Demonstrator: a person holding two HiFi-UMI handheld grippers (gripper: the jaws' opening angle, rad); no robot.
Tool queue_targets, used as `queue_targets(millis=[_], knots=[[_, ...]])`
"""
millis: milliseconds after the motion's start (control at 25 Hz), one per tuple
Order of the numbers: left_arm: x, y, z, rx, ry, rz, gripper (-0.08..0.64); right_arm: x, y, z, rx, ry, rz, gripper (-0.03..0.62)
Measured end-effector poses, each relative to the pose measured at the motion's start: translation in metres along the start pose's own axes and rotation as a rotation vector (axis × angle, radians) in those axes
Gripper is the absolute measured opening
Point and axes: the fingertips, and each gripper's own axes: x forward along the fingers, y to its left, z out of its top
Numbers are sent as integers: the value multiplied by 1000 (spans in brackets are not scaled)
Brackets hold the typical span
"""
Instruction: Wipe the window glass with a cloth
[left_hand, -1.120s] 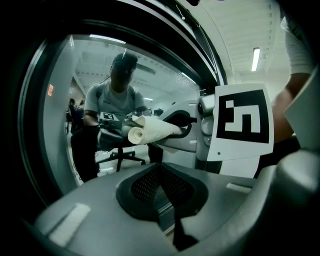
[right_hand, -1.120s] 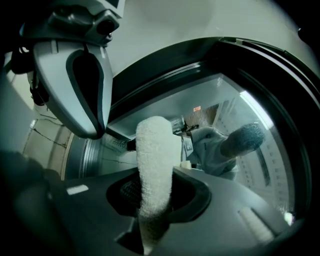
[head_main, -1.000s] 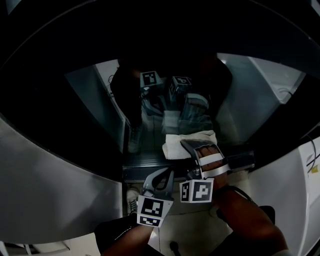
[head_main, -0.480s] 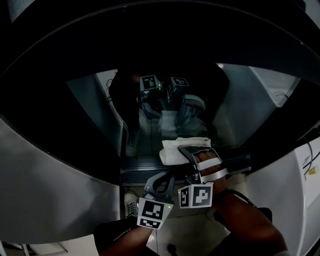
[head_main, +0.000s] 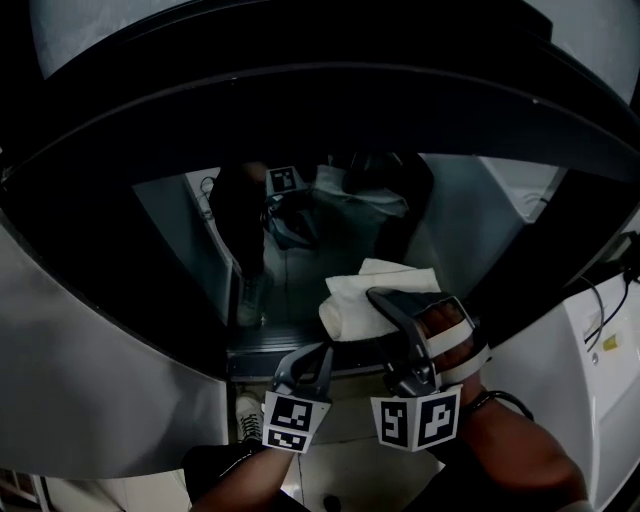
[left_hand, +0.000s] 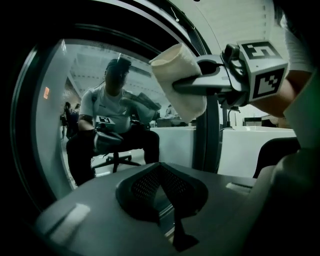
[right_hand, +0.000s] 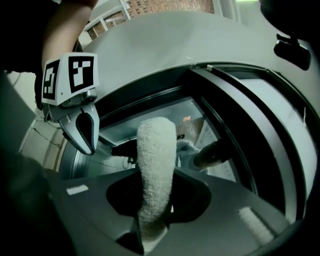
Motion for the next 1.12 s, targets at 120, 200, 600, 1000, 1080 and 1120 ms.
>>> queue_targets(millis=[120, 200, 600, 1000, 1080, 1120], knots=[[-8, -17, 9, -14, 14, -3, 17, -16, -38, 4, -6, -15, -41, 91], [-13, -27, 16, -18, 13, -11, 17, -20, -59, 5, -21, -17, -69, 91], [-25, -37, 32, -27, -4, -64, 17, -18, -161, 20, -79, 12, -260, 91], [-18, -51, 36, -14, -7, -86, 17, -1, -184, 12, -153, 39, -303, 90], [-16, -51, 35, -15, -5, -88, 17, 6, -176, 8, -153, 44, -286, 89], [-16, -49, 35, -15, -4, -87, 17, 9, -172, 7, -153, 45, -281, 89]])
